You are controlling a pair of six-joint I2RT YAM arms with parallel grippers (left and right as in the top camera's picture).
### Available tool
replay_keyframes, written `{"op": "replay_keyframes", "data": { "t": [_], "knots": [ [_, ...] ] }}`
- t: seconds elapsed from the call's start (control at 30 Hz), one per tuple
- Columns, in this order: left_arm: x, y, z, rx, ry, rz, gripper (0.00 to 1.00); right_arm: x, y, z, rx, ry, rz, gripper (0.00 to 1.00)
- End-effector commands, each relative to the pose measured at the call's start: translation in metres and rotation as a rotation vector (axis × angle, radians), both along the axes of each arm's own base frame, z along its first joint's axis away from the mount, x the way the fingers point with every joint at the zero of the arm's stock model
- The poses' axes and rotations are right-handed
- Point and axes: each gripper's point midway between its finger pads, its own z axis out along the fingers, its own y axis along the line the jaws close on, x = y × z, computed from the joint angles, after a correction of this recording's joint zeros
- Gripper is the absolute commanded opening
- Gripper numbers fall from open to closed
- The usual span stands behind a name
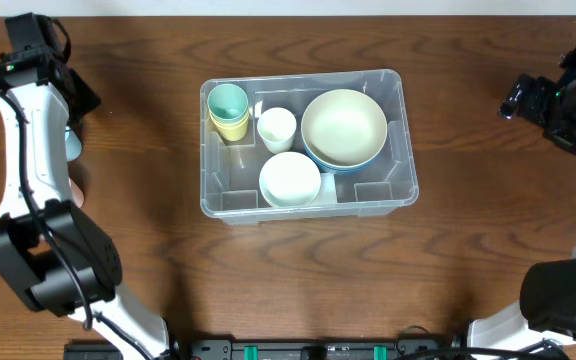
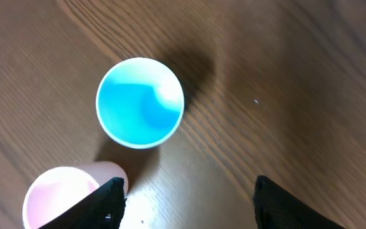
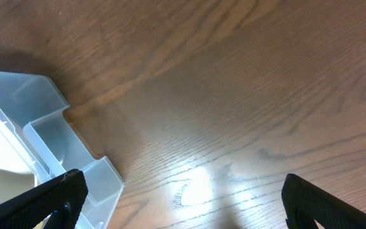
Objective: Pack container
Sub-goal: 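Move the left gripper back to the blue cup on the table, then grip the blue cup rim with the left gripper and carry it to the bin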
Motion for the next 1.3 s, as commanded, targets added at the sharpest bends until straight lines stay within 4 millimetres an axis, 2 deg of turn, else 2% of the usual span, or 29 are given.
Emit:
{"op": "replay_keyframes", "data": {
  "t": [0.0, 0.37, 0.9, 1.13, 1.2, 1.27],
  "knots": [
    [0.003, 0.013, -0.007, 0.008, 0.006, 0.007, 0.65, 0.001, -0.001, 0.006, -0.001, -0.017, -0.012, 0.99],
    [0.02, 0.027, -0.016, 0.04, -0.036, 0.009, 0.64, 0.001, -0.001, 0.006, -0.001, -0.017, -0.012, 0.99],
    [0.016, 0.041, -0.067, 0.01, 0.063, 0.025, 0.63, 0.001, -0.001, 0.006, -0.001, -0.017, -0.012, 0.99],
    [0.013, 0.041, -0.092, -0.01, 0.111, 0.027, 0.63, 0.001, -0.001, 0.006, -0.001, -0.017, -0.012, 0.99],
    [0.012, 0.041, -0.099, -0.016, 0.126, 0.027, 0.54, 0.001, -0.001, 0.006, -0.001, -0.017, -0.012, 0.99],
    [0.011, 0.04, -0.104, -0.02, 0.135, 0.027, 0.4, 0.001, -0.001, 0.006, -0.001, -0.017, -0.012, 0.99]
  ]
}}
